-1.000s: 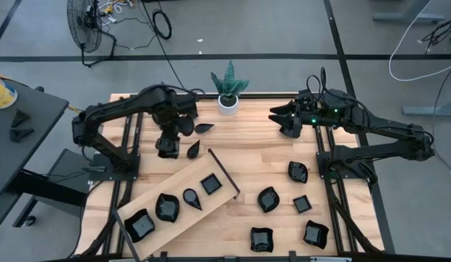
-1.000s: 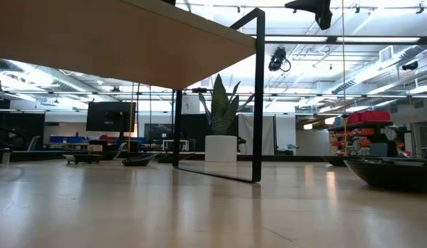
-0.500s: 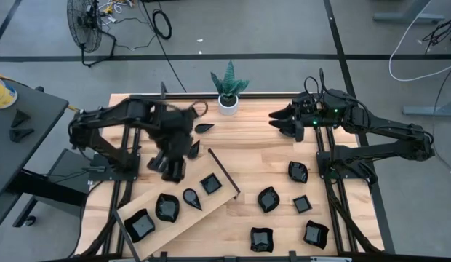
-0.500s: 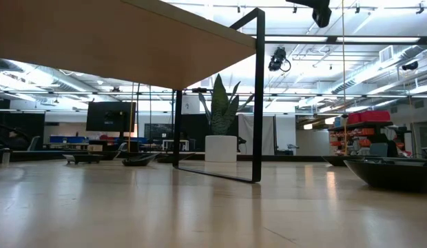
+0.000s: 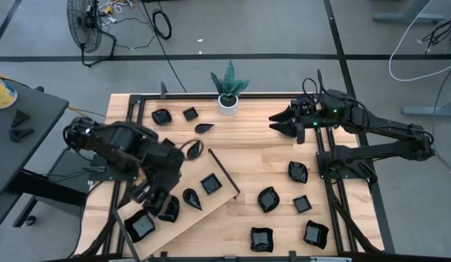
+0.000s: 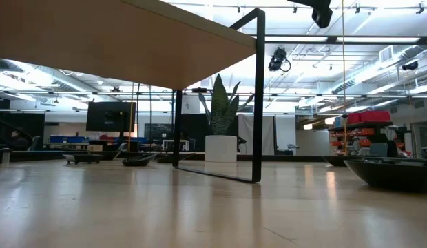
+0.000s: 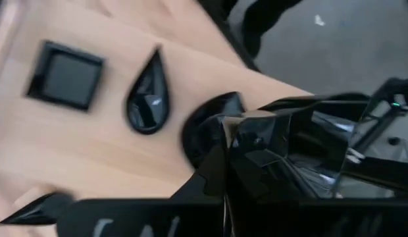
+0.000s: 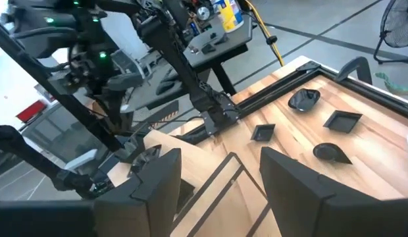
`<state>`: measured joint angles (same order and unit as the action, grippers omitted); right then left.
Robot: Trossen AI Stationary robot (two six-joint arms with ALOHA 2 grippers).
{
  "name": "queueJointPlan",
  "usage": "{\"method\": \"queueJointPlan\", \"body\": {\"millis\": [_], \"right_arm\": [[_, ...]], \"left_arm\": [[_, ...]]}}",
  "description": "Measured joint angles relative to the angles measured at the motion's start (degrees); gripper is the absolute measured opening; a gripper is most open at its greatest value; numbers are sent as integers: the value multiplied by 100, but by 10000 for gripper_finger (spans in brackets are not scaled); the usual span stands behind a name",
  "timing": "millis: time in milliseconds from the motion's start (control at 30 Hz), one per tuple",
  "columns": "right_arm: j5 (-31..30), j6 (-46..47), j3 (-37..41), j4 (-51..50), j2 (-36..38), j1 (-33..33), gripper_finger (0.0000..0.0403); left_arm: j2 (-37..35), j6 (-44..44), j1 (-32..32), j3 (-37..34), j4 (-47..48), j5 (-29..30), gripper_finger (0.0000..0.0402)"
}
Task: Pick & Place Mini shaped plates
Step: Stack the black distorted square plate on top of the black distorted square plate on the shelf
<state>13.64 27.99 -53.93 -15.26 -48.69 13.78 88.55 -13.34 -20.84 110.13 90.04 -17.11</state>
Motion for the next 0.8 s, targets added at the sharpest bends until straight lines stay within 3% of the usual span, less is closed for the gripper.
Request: {"method": "queueJointPlan", "body": {"millis": [367,800], "right_arm": [[-75,-89,0,-889,0,-1,210],[-75,-87,2,-980,0,0,210]], "left_arm": [[-2,-79,-810,-46,-7,226,2],[2,-82,-1356,-1146,2,247,2]]}}
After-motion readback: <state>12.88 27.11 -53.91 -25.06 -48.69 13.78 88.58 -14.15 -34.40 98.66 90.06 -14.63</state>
